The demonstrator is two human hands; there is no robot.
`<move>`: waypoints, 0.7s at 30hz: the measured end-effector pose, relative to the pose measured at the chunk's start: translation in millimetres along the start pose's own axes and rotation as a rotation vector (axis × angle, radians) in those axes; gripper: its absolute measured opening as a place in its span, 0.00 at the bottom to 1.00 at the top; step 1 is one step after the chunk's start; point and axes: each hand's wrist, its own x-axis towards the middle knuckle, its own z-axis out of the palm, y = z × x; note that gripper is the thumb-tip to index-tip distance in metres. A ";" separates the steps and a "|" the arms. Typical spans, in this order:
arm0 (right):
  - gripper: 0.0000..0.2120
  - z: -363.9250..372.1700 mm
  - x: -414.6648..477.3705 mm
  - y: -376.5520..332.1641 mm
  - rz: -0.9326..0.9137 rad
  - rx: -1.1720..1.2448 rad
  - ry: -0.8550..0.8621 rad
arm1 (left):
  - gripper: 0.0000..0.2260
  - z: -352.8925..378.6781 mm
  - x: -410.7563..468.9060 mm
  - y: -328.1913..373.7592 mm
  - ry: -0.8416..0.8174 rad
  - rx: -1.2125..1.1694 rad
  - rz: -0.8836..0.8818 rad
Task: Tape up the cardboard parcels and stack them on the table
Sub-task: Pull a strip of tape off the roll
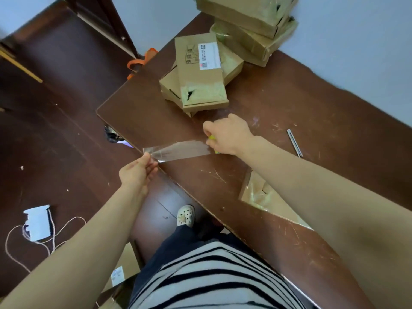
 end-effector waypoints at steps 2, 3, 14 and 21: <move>0.10 0.3 10.9 -17.7 -0.016 -0.032 0.004 | 0.08 -14.2 10.0 3.1 0.011 -0.001 -0.007; 0.10 -0.1 17.0 -26.5 -0.020 -0.058 -0.001 | 0.08 -21.1 14.9 3.8 0.016 -0.003 -0.013; 0.13 8.2 56.0 -90.5 -0.009 -0.252 -0.015 | 0.08 -61.4 48.7 0.0 0.026 -0.141 -0.127; 0.12 21.8 49.1 -98.3 0.022 -0.239 0.025 | 0.07 -66.2 53.2 -5.0 -0.011 -0.147 -0.205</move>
